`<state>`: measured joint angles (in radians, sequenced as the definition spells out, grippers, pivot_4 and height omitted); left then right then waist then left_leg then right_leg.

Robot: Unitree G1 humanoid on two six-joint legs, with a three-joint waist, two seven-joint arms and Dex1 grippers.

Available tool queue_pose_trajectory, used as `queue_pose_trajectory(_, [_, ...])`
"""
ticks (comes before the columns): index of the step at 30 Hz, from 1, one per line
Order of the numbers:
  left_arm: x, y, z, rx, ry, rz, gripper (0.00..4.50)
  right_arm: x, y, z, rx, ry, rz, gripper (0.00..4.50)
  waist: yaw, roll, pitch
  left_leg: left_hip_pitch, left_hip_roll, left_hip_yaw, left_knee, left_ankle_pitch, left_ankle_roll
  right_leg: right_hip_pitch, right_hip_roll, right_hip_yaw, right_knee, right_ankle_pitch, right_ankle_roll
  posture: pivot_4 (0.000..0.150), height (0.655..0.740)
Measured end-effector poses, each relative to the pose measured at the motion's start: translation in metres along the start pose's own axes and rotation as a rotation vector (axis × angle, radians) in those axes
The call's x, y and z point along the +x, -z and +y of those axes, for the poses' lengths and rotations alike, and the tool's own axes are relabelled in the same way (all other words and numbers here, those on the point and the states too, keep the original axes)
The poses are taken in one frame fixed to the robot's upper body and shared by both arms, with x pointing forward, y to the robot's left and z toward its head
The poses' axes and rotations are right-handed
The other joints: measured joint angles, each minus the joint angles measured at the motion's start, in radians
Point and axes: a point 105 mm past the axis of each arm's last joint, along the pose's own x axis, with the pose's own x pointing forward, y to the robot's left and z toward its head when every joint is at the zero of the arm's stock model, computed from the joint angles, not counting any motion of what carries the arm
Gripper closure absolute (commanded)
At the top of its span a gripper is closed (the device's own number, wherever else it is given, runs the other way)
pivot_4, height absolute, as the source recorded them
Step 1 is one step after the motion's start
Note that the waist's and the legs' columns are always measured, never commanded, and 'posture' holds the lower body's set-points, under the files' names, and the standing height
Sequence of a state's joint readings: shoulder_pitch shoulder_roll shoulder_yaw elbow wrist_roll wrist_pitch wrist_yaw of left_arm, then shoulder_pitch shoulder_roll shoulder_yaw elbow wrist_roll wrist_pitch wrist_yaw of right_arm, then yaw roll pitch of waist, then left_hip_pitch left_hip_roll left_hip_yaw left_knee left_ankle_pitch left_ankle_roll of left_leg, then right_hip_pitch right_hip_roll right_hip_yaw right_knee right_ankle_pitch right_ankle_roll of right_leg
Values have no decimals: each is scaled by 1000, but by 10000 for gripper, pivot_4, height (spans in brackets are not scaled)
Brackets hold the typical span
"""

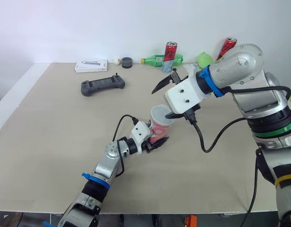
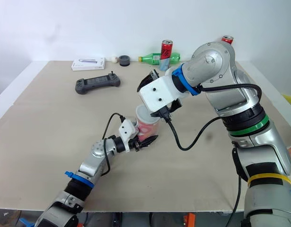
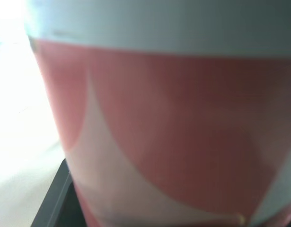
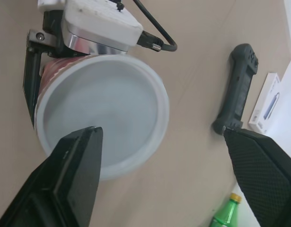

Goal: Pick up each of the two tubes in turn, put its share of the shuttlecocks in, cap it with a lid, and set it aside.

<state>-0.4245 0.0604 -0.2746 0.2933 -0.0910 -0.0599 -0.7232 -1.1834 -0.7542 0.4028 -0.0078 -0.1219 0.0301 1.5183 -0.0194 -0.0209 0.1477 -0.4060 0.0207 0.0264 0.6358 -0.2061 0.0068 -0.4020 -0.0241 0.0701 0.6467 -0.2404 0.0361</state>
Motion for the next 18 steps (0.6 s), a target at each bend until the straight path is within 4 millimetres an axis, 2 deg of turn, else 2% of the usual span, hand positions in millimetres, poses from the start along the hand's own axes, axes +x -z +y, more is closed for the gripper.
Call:
queue_pose_trajectory(8, [0,1,0,-2,2,3,19877,-7,-3,-7,50,20,-45,44615,0,0,0,0,0,0,0,0,0,0,0,0,0,0,0,1500,7400])
queue_pose_trajectory(18, [0,1,0,-2,1,2,19877,-2,-10,0,95,-14,-101,44615,0,0,0,0,0,0,0,0,0,0,0,0,0,0,0,1500,7400])
